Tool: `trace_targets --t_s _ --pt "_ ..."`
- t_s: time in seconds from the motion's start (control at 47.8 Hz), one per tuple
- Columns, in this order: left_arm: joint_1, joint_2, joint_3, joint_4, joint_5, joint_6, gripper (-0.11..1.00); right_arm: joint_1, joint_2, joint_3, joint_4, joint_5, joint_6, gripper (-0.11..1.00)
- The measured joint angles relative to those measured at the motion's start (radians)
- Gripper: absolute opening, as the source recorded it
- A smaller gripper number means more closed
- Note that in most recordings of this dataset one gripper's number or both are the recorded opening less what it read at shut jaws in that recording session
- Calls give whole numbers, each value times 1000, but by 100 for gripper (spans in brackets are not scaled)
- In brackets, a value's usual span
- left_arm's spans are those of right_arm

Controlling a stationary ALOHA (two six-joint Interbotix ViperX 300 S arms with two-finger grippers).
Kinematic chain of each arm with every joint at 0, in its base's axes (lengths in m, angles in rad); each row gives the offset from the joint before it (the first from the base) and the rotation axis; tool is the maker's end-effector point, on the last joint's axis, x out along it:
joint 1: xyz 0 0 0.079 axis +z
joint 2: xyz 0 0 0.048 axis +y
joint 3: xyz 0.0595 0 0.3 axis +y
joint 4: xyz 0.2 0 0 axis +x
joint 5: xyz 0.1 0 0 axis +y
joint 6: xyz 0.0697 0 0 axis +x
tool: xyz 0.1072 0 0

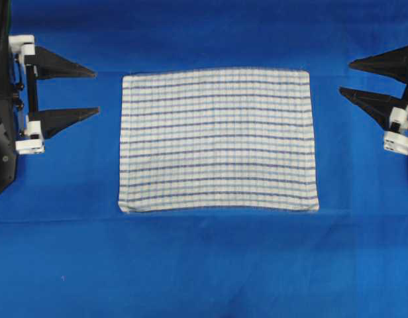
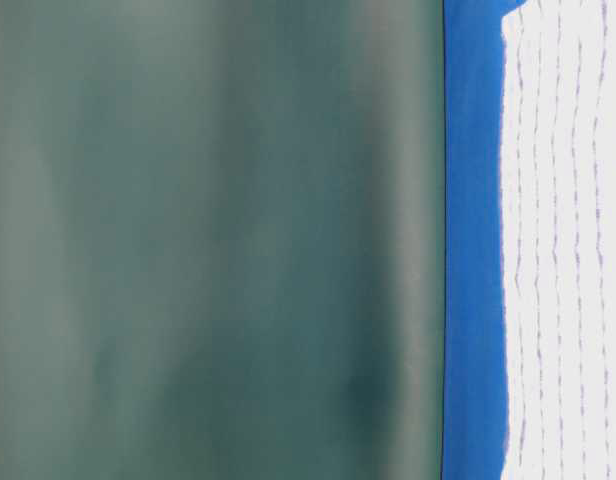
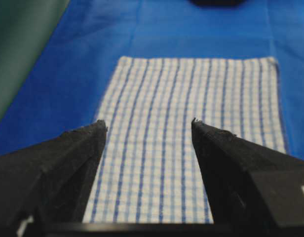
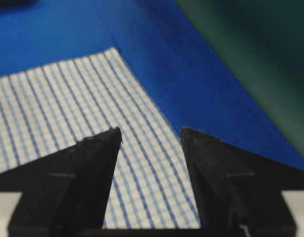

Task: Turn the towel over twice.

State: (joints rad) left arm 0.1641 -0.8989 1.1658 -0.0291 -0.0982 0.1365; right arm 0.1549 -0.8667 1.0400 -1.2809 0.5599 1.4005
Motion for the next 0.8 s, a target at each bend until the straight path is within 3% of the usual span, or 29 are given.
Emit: trace_targets --t_s 0.398,0.796 --pt "-2 -25 2 0 21 3 64 -11 -17 2 -2 -29 -8 61" --pt "0 -311 91 0 167 -18 64 -12 -245 147 14 -23 -34 55"
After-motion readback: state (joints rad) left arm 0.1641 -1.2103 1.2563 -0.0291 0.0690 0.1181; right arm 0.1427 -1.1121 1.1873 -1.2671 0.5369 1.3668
